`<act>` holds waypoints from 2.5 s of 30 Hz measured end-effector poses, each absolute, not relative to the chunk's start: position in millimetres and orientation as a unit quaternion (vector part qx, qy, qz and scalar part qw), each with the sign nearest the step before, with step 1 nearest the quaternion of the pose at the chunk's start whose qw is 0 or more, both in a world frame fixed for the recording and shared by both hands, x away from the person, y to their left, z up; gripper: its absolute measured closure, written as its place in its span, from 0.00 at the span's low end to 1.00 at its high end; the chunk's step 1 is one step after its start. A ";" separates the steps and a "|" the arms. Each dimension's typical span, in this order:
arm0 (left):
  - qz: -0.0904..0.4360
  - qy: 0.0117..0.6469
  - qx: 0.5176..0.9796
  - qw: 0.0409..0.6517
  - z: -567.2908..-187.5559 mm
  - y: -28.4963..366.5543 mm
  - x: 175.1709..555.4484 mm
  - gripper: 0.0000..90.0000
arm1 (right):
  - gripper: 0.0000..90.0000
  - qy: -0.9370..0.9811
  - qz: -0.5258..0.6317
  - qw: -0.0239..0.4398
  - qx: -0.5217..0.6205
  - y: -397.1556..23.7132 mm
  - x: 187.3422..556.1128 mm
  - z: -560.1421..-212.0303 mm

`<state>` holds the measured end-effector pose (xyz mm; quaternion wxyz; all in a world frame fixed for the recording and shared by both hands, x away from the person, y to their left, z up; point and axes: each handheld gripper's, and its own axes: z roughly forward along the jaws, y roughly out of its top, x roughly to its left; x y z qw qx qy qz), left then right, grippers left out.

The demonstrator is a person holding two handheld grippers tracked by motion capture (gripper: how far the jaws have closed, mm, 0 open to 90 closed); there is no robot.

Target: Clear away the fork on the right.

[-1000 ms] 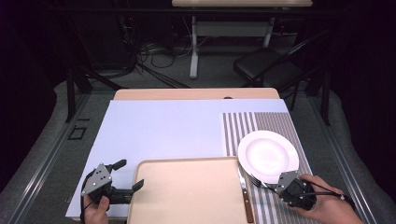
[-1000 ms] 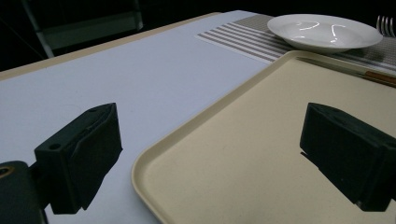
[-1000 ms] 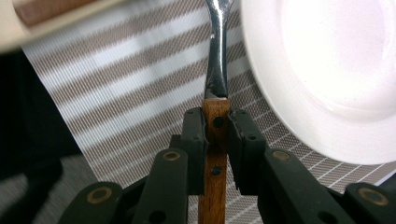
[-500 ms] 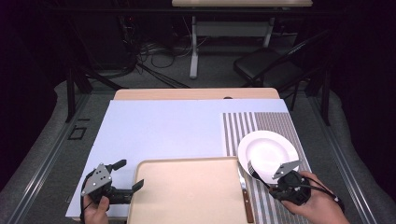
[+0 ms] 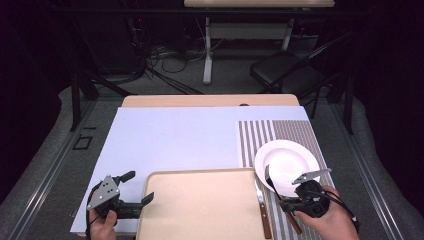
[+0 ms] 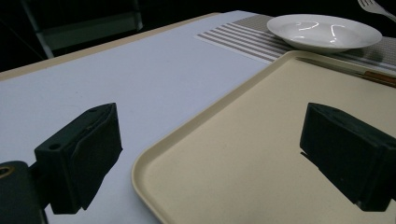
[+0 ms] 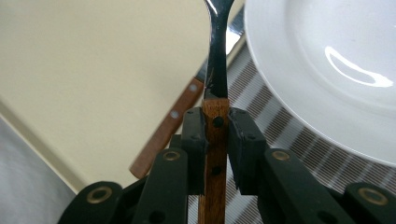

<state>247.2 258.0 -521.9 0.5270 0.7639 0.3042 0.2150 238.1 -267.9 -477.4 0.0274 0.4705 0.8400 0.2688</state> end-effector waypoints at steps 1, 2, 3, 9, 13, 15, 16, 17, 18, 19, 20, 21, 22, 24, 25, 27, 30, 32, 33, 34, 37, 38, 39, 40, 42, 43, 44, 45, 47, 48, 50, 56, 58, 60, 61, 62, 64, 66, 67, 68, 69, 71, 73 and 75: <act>0.215 0.304 0.764 0.527 -521.9 258.0 247.2 0.06 | 0.86 0.839 0.274 0.023 0.470 -267.5 238.6 -477.7; 0.215 0.304 0.764 0.527 -521.9 258.0 247.2 0.06 | 0.86 0.836 0.283 0.019 0.470 -266.2 239.1 -478.3; 0.215 0.304 0.764 0.527 -521.9 258.0 247.2 0.06 | 0.86 0.833 0.291 0.014 0.471 -265.3 239.3 -478.7; 0.215 0.303 0.764 0.527 -521.8 258.2 247.1 0.06 | 0.86 0.813 0.330 -0.012 0.479 -261.9 240.9 -481.9; 0.215 0.303 0.764 0.527 -521.8 257.9 246.9 0.06 | 0.86 0.795 0.358 -0.040 0.488 -257.3 241.6 -483.1; 0.215 0.303 0.764 0.527 -521.7 258.1 247.0 0.06 | 0.86 0.792 0.360 -0.045 0.491 -253.3 242.4 -483.2; 0.216 0.303 0.764 0.527 -521.7 258.1 247.0 0.06 | 0.86 0.792 0.358 -0.042 0.493 -250.7 242.6 -483.1; 0.216 0.303 0.764 0.527 -521.7 258.2 247.0 0.06 | 0.86 0.792 0.357 -0.041 0.494 -247.8 242.9 -482.8; 0.215 0.303 0.764 0.527 -521.7 258.2 246.9 0.06 | 0.86 0.792 0.357 -0.044 0.494 -244.9 243.2 -482.6; 0.215 0.303 0.764 0.527 -521.7 258.2 246.9 0.06 | 0.86 0.792 0.357 -0.045 0.493 -241.7 243.6 -482.6; 0.215 0.302 0.765 0.527 -521.7 258.2 246.9 0.07 | 0.86 0.793 0.356 -0.046 0.492 -238.3 244.0 -482.8; 0.215 0.303 0.764 0.527 -521.8 258.1 246.8 0.06 | 0.86 0.796 0.352 -0.047 0.489 -234.5 244.3 -483.2; 0.214 0.303 0.764 0.527 -521.8 258.0 246.8 0.06 | 0.86 0.796 0.355 -0.045 0.488 -230.1 244.6 -485.0; 0.214 0.302 0.765 0.527 -521.8 258.1 246.8 0.06 | 0.86 0.801 0.348 -0.046 0.485 -222.6 245.2 -487.1; 0.215 0.302 0.764 0.528 -521.8 258.2 246.7 0.06 | 0.86 0.808 0.337 -0.048 0.481 -220.1 246.0 -487.0; 0.214 0.302 0.764 0.528 -521.7 258.5 246.6 0.06 | 0.86 0.811 0.333 -0.047 0.480 -214.7 246.7 -488.7; 0.214 0.301 0.765 0.528 -521.6 258.5 246.6 0.07 | 0.86 0.813 0.328 -0.047 0.479 -208.5 247.8 -492.2; 0.214 0.302 0.765 0.527 -521.8 258.2 246.7 0.07 | 0.86 0.814 0.325 -0.041 0.479 -205.2 248.2 -495.2; 0.214 0.302 0.765 0.527 -521.8 258.2 246.7 0.07 | 0.86 0.815 0.321 -0.038 0.481 -203.3 248.4 -497.3; 0.214 0.302 0.765 0.527 -521.8 258.2 246.7 0.07 | 0.86 0.816 0.320 -0.037 0.480 -202.0 248.5 -499.0; 0.214 0.302 0.765 0.527 -521.8 258.3 246.9 0.07 | 0.86 0.819 0.311 -0.035 0.481 -198.9 248.9 -502.9; 0.214 0.302 0.765 0.526 -521.8 258.3 246.9 0.07 | 0.86 0.819 0.310 -0.038 0.481 -198.6 249.1 -503.4; 0.214 0.302 0.765 0.527 -521.8 258.2 246.9 0.07 | 0.86 0.820 0.309 -0.039 0.481 -198.7 249.4 -503.8; 0.214 0.302 0.765 0.527 -521.8 258.2 246.9 0.07 | 0.86 0.816 0.313 -0.041 0.485 -198.3 249.3 -504.7; 0.214 0.302 0.766 0.527 -521.8 258.2 247.0 0.07 | 0.86 0.813 0.314 -0.043 0.488 -198.4 250.1 -506.1; 0.214 0.302 0.765 0.527 -521.8 258.1 247.0 0.07 | 0.86 0.812 0.317 -0.044 0.489 -198.4 250.5 -507.4; 0.214 0.301 0.766 0.527 -521.8 258.2 247.0 0.07 | 0.86 0.811 0.317 -0.048 0.490 -198.2 250.7 -508.1; 0.214 0.301 0.765 0.527 -521.8 258.2 247.0 0.07 | 0.86 0.811 0.317 -0.051 0.490 -197.9 250.8 -508.8; 0.214 0.301 0.765 0.527 -521.8 258.2 247.0 0.07 | 0.86 0.811 0.316 -0.054 0.490 -197.4 251.6 -510.2; 0.214 0.301 0.765 0.527 -521.8 258.2 247.0 0.07 | 0.86 0.810 0.315 -0.055 0.492 -197.3 252.1 -511.0; 0.213 0.302 0.765 0.527 -521.9 258.2 247.0 0.07 | 0.86 0.807 0.319 -0.060 0.494 -196.5 253.3 -513.8; 0.213 0.302 0.765 0.528 -521.9 258.2 247.1 0.07 | 0.86 0.803 0.311 -0.072 0.503 -195.1 256.1 -518.1; 0.213 0.302 0.765 0.527 -521.9 258.2 247.1 0.07 | 0.86 0.799 0.314 -0.072 0.507 -195.3 257.2 -520.3; 0.212 0.302 0.765 0.528 -521.9 258.2 247.2 0.07 | 0.86 0.799 0.310 -0.071 0.510 -195.6 258.5 -521.9; 0.212 0.302 0.765 0.528 -522.0 258.2 247.2 0.07 | 0.86 0.795 0.313 -0.071 0.514 -195.4 258.8 -523.4; 0.212 0.302 0.765 0.527 -522.0 258.2 247.2 0.07 | 0.86 0.792 0.314 -0.072 0.518 -195.2 259.3 -524.8; 0.212 0.302 0.765 0.527 -521.9 258.2 247.2 0.07 | 0.86 0.792 0.308 -0.078 0.521 -195.2 260.4 -526.3; 0.212 0.302 0.765 0.527 -522.0 258.2 247.2 0.07 | 0.86 0.794 0.300 -0.076 0.524 -195.2 261.2 -527.8; 0.212 0.302 0.765 0.527 -522.0 258.2 247.2 0.07 | 0.86 0.792 0.298 -0.076 0.528 -194.9 261.5 -528.6; 0.212 0.302 0.765 0.527 -522.0 258.2 247.2 0.07 | 0.86 0.791 0.296 -0.075 0.530 -195.0 262.1 -529.6; 0.212 0.303 0.765 0.527 -522.0 258.2 247.3 0.07 | 0.86 0.789 0.295 -0.074 0.534 -195.1 262.4 -530.5; 0.212 0.303 0.765 0.527 -522.1 258.2 247.3 0.07 | 0.85 0.786 0.296 -0.073 0.538 -194.6 262.7 -532.6; 0.212 0.302 0.766 0.527 -522.0 258.1 247.2 0.07 | 0.85 0.786 0.294 -0.071 0.539 -193.4 262.7 -534.3; 0.212 0.302 0.766 0.527 -522.0 258.2 247.2 0.07 | 0.85 0.788 0.293 -0.066 0.538 -191.3 262.2 -535.4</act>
